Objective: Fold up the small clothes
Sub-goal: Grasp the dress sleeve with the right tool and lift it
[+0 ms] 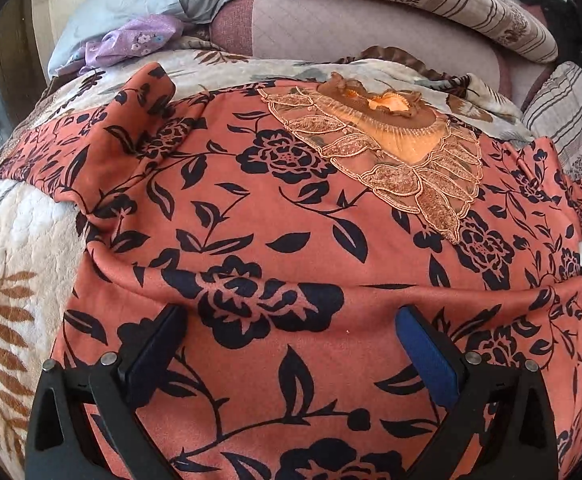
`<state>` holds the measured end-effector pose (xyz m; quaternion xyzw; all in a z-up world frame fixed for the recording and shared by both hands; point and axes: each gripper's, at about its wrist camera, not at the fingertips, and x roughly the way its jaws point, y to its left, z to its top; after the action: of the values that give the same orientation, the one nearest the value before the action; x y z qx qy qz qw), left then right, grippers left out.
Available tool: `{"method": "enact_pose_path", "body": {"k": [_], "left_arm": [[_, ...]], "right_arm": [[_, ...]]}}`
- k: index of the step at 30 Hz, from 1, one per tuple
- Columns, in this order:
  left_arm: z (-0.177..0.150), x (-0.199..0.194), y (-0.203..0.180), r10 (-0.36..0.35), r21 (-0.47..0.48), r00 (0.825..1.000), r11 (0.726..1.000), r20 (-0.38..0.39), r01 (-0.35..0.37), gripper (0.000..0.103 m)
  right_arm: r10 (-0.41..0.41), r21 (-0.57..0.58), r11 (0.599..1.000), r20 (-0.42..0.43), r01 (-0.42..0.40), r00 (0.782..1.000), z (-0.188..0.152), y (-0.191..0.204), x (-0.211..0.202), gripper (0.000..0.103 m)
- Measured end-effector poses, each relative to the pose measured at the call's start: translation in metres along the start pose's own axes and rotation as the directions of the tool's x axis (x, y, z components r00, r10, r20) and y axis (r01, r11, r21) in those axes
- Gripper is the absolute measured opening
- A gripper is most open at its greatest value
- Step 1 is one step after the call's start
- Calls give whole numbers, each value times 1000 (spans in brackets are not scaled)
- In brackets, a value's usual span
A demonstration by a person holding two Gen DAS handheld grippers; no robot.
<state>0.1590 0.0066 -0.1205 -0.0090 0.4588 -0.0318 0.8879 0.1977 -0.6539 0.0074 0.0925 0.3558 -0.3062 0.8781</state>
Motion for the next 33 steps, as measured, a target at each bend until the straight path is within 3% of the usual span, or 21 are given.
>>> {"method": "enact_pose_path", "body": {"k": [3,6,9,12,19,25,33], "left_arm": [[-1,0,0,-1,-7,1000,1000,3,1,103],[-1,0,1,1,-8,1000,1000,0,-1,103],[0,1,1,4,-11,1000,1000,-4,-5,103],[2,2,1,7,-26,1000,1000,-10,-7,103],[2,-5,14,-29,-93,999,995,-23,27,103],[2,-20,32,-42,-169,999,985,1,41,103],[6,-46,65,-70,-286,994,954,82,91,103]], "right_arm": [[-98,-50,994,-28,96,995,0,14,17,72],[-156,-118,982,-80,146,984,5,25,29,12],[-189,-218,960,-32,177,981,7,46,8,9],[-159,-304,939,34,162,987,18,72,-30,9],[43,-425,905,130,16,991,28,150,-144,9],[180,-512,855,155,-77,971,8,221,-211,9],[348,-558,797,114,-230,931,-44,313,-273,9]]}}
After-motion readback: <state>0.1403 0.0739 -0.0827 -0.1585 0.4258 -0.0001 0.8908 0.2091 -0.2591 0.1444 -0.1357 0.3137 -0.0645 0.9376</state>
